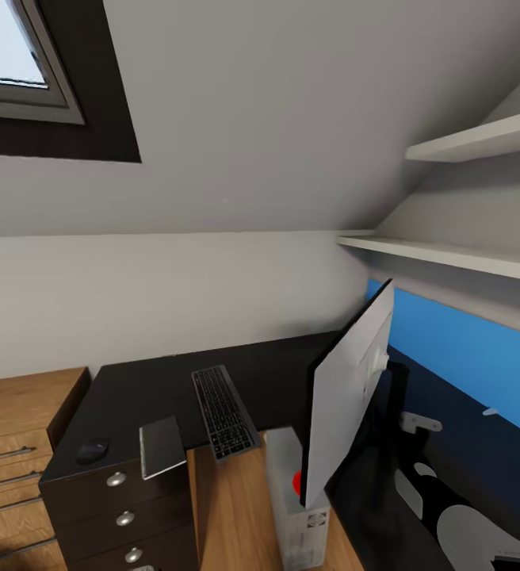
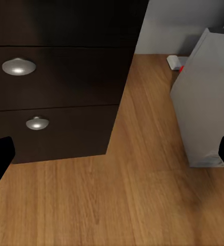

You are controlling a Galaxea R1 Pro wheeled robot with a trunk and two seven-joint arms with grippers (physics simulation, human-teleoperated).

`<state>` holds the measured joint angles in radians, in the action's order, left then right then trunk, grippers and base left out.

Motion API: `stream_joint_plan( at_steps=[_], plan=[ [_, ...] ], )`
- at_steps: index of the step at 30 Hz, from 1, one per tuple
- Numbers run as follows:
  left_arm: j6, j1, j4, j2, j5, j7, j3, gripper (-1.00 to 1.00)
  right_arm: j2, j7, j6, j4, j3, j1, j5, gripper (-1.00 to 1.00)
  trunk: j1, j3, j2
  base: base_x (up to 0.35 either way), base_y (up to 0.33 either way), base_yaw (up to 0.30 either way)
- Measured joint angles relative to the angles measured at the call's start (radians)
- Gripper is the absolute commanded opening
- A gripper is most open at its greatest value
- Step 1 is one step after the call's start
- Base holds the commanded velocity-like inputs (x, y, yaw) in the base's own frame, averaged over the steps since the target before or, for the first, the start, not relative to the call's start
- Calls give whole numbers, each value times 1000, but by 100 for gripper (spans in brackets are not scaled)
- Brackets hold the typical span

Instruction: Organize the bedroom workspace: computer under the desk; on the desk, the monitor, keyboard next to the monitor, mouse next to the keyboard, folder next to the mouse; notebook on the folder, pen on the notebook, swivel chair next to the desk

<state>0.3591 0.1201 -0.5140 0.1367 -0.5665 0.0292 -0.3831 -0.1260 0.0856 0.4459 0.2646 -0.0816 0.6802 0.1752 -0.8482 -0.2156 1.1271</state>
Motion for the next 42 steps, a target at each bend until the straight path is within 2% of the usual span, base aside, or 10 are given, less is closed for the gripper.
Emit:
stream_joint_plan(
  at_steps=[18,37,42],
  plan=[
    [0,0,0,0,1,0,-2,100,0,-1,0,0,0,0,-1,100,0,1,0,20,15,-7],
    [0,0,0,0,2,-1,-3,100,0,-3,0,0,0,0,0,100,0,15,0,0,0,-90],
    [0,0,0,0,1,-1,-2,100,0,-3,0,0,0,0,0,100,-19,0,35,0,0,-13]
  ],
)
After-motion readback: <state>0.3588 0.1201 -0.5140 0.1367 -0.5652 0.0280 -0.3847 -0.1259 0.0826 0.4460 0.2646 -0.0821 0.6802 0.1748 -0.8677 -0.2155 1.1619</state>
